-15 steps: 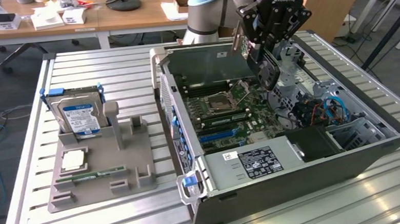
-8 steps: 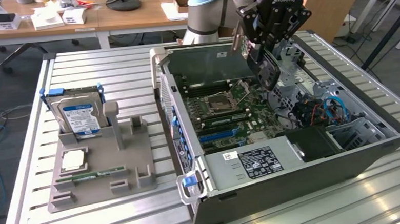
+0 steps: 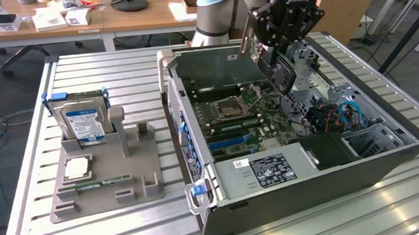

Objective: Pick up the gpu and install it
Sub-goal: 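Insert the gpu into the slot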

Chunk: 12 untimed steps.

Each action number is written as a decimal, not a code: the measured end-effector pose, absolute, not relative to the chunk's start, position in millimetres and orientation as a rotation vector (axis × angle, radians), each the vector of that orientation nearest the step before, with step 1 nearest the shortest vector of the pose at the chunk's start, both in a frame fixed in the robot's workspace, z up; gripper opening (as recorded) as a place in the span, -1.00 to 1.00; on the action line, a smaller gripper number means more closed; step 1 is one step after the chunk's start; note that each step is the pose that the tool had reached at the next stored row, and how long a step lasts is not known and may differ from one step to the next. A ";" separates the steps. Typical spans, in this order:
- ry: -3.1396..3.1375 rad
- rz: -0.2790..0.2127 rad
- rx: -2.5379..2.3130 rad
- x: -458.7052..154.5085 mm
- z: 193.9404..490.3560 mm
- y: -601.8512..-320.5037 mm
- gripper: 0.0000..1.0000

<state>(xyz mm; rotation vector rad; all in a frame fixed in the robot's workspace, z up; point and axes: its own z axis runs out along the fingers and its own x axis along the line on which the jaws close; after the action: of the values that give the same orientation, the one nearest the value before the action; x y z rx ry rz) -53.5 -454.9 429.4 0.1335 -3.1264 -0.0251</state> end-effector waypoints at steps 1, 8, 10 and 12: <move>-3.125 -0.025 0.160 -53.5 429.3 -454.9 -0.48; -3.108 -0.023 0.358 -53.5 429.1 -454.9 -0.48; -3.100 -0.023 0.414 -53.5 429.0 -454.9 -0.48; -3.092 -0.023 0.470 -53.5 428.9 -454.9 -0.48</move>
<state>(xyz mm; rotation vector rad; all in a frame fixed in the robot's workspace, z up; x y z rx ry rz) -53.5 -454.9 428.9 0.4697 -3.0921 -0.0227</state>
